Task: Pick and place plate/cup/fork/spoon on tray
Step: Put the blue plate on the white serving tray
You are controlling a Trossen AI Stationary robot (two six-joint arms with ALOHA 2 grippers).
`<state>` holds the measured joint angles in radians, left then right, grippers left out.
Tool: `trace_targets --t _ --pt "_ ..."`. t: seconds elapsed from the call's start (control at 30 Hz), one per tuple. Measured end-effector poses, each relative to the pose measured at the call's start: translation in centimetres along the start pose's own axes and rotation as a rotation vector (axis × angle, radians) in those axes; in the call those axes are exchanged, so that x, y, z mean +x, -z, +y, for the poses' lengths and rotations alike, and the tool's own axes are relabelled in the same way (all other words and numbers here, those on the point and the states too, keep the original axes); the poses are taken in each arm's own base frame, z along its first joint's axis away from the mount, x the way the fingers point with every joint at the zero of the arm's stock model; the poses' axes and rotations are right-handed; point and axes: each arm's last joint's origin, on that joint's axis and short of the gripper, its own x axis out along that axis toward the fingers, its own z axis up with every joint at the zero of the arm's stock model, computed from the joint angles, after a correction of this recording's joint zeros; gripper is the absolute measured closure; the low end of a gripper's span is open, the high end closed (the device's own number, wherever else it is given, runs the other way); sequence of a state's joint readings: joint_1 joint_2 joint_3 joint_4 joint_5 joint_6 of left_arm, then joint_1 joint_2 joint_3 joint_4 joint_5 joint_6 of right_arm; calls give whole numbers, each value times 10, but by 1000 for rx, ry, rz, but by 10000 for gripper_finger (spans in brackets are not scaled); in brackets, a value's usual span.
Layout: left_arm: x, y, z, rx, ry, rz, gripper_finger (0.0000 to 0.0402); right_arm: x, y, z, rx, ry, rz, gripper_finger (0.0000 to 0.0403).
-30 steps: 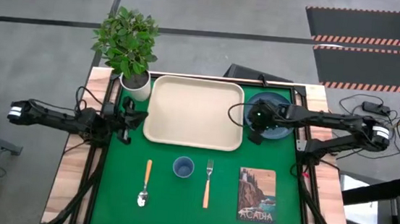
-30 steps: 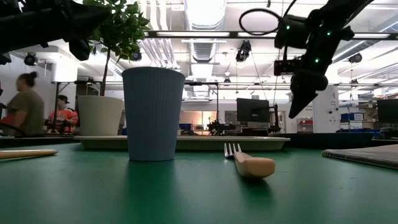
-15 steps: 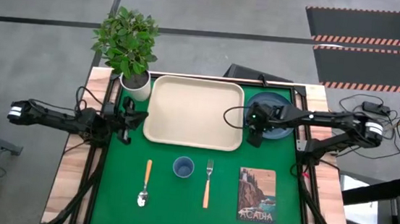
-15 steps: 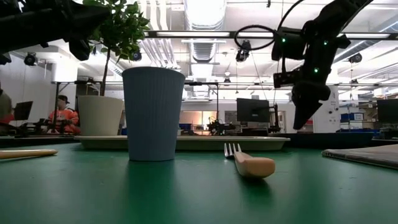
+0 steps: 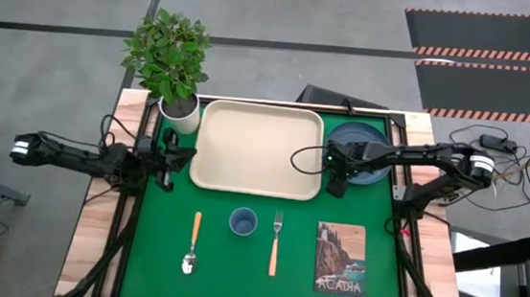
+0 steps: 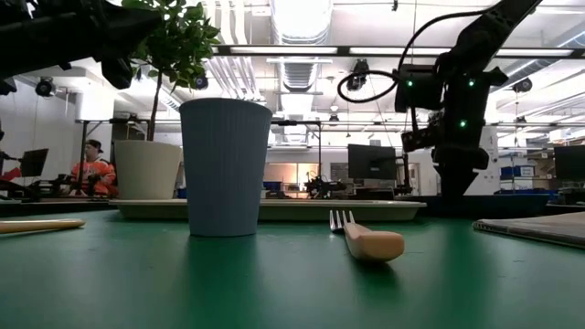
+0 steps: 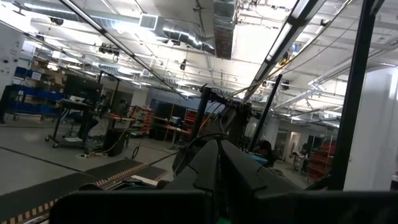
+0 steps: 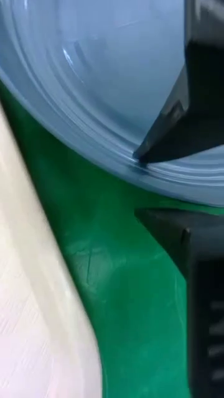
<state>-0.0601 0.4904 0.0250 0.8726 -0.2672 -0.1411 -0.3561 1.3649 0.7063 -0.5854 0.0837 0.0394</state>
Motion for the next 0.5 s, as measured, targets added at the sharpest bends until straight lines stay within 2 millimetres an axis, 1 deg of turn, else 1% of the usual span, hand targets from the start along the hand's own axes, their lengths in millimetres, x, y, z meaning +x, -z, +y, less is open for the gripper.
trace_targets --t 0.13,0.2,0.33,0.5 --pt "0 0 0 0 0 0 402 2 0 0 3 16 13 363" --pt "0 0 0 0 0 0 402 0 1 -1 3 27 9 383" --pt "0 0 0 0 0 0 402 -7 2 -2 15 34 -16 386" --pt "0 0 0 0 0 1 402 -26 3 -4 33 57 -61 391"
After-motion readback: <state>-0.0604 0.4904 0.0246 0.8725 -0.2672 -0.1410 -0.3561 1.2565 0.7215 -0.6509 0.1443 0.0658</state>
